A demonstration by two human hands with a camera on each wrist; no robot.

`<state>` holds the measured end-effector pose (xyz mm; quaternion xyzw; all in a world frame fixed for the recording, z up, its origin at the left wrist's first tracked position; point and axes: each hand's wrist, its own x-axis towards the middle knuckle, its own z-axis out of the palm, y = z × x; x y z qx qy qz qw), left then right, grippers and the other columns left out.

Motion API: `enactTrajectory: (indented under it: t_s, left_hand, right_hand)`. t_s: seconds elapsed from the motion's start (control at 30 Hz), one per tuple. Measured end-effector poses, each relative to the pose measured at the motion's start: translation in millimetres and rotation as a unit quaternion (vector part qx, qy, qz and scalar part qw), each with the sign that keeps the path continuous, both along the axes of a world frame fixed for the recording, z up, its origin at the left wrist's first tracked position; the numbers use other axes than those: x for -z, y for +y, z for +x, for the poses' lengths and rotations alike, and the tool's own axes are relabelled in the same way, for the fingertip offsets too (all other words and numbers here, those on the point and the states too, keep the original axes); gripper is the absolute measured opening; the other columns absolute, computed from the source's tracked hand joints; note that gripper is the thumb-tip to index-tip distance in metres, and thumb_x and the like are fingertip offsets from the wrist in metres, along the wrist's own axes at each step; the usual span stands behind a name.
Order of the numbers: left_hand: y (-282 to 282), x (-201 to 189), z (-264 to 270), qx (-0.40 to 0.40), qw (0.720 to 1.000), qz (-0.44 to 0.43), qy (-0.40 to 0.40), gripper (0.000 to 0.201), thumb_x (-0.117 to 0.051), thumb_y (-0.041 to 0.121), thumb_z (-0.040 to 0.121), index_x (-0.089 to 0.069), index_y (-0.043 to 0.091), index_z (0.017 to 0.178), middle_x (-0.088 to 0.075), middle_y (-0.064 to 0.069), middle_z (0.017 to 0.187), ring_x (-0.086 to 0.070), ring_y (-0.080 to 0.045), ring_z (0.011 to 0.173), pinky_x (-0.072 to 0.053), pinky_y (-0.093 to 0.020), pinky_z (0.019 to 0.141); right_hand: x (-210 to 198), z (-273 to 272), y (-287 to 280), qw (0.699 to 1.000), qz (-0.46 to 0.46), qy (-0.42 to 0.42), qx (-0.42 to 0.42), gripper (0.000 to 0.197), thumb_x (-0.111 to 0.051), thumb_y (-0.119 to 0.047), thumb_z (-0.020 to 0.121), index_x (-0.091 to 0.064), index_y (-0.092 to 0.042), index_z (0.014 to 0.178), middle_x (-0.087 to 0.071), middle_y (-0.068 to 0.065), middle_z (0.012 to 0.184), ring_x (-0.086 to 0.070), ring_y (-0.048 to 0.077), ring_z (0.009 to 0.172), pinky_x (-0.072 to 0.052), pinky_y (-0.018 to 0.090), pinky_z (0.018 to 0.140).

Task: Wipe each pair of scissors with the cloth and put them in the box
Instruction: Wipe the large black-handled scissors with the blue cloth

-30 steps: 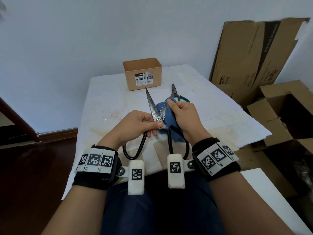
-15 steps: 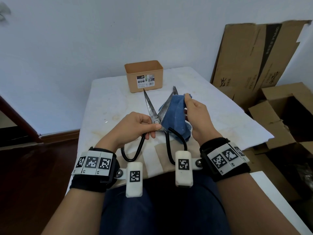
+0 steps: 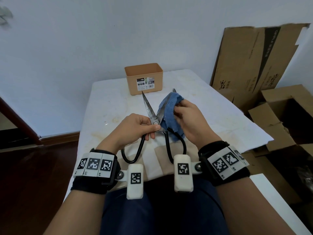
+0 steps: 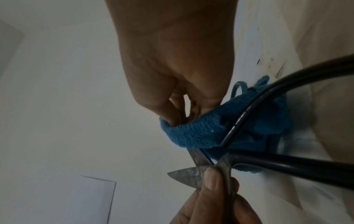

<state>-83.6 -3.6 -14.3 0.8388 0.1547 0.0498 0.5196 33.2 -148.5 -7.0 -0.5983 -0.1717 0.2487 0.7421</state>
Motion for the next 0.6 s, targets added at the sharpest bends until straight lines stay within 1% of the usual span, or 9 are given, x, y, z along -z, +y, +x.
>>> enactTrajectory:
  t_s: [0.03, 0.1, 0.13, 0.27, 0.37, 0.43, 0.47, 0.53, 0.6]
  left_hand:
    - [0, 0, 0, 0.000, 1.000, -0.001, -0.001, 0.036, -0.075, 0.031, 0.088, -0.069, -0.001, 0.074, -0.073, -0.005, 0.068, -0.055, -0.013, 0.059, -0.042, -0.036, 0.073]
    - [-1, 1, 0, 0.002, 1.000, -0.003, -0.002, 0.034, -0.075, 0.031, 0.088, -0.070, 0.002, 0.073, -0.073, -0.005, 0.068, -0.055, -0.014, 0.060, -0.043, -0.036, 0.073]
    - [-1, 1, 0, 0.002, 1.000, -0.003, -0.002, 0.033, -0.075, 0.031, 0.088, -0.070, 0.003, 0.073, -0.073, -0.004, 0.067, -0.056, -0.014, 0.060, -0.043, -0.034, 0.073]
    - [-4, 1, -1, 0.004, 1.000, -0.002, -0.006, 0.034, -0.075, 0.032, 0.088, -0.070, 0.002, 0.073, -0.073, -0.004, 0.068, -0.056, -0.012, 0.060, -0.045, -0.030, 0.075]
    - [-5, 0, -1, 0.001, 1.000, -0.003, -0.011, 0.035, -0.075, 0.031, 0.088, -0.069, -0.001, 0.075, -0.073, -0.003, 0.067, -0.056, -0.012, 0.059, -0.046, -0.031, 0.074]
    - [-5, 0, -2, -0.005, 1.000, -0.006, -0.013, 0.035, -0.075, 0.030, 0.088, -0.069, -0.003, 0.076, -0.071, -0.001, 0.064, -0.055, -0.011, 0.057, -0.045, -0.030, 0.073]
    - [-6, 0, -3, -0.007, 1.000, -0.006, -0.013, 0.035, -0.074, 0.029, 0.089, -0.069, -0.004, 0.077, -0.070, 0.001, 0.062, -0.055, -0.010, 0.056, -0.044, -0.029, 0.072]
    - [-6, -1, -3, -0.006, 1.000, -0.001, -0.009, 0.036, -0.074, 0.030, 0.089, -0.069, -0.004, 0.078, -0.069, 0.002, 0.059, -0.055, -0.010, 0.057, -0.043, -0.028, 0.071]
    - [-6, -1, -4, 0.000, 1.000, -0.003, -0.008, 0.036, -0.074, 0.030, 0.089, -0.069, -0.004, 0.078, -0.071, -0.002, 0.065, -0.055, -0.011, 0.058, -0.045, -0.028, 0.072]
  right_hand:
    - [1, -1, 0, 1.000, -0.007, -0.012, -0.006, 0.025, -0.047, -0.002, 0.098, -0.060, -0.003, 0.119, -0.065, 0.011, 0.099, -0.064, 0.020, 0.087, -0.053, 0.033, 0.080]
    - [2, -1, 1, 1.000, -0.008, -0.023, -0.011, 0.025, -0.053, -0.007, 0.098, -0.061, -0.005, 0.121, -0.068, 0.005, 0.095, -0.066, 0.015, 0.084, -0.056, 0.026, 0.073]
    - [2, -2, 2, 1.000, -0.006, -0.022, -0.010, 0.025, -0.055, -0.009, 0.097, -0.061, -0.006, 0.121, -0.070, 0.003, 0.095, -0.067, 0.013, 0.082, -0.056, 0.025, 0.071]
    - [5, -2, 4, 0.999, -0.017, -0.036, 0.016, 0.031, -0.060, -0.020, 0.096, -0.060, -0.004, 0.122, -0.070, 0.008, 0.093, -0.068, 0.014, 0.078, -0.056, 0.028, 0.068]
    - [10, -4, 8, 0.999, -0.021, -0.042, 0.025, 0.025, -0.059, -0.028, 0.096, -0.065, -0.007, 0.109, -0.071, 0.007, 0.088, -0.067, 0.017, 0.078, -0.055, 0.039, 0.078]
    - [11, -4, 10, 0.998, -0.028, -0.044, 0.022, 0.023, -0.055, -0.030, 0.098, -0.068, -0.011, 0.096, -0.070, 0.005, 0.083, -0.065, 0.017, 0.076, -0.054, 0.039, 0.077]
    - [12, -5, 10, 0.998, -0.028, -0.044, 0.019, 0.023, -0.055, -0.029, 0.099, -0.068, -0.011, 0.094, -0.069, 0.005, 0.081, -0.064, 0.016, 0.075, -0.053, 0.037, 0.075]
    - [13, -4, 11, 0.999, -0.027, -0.042, 0.014, 0.022, -0.058, -0.027, 0.097, -0.067, -0.006, 0.101, -0.070, 0.006, 0.084, -0.065, 0.015, 0.074, -0.053, 0.030, 0.070]
    - [15, -3, 12, 0.999, -0.027, -0.039, 0.023, 0.028, -0.063, -0.024, 0.094, -0.064, -0.001, 0.111, -0.072, 0.012, 0.095, -0.067, 0.017, 0.079, -0.053, 0.029, 0.070]
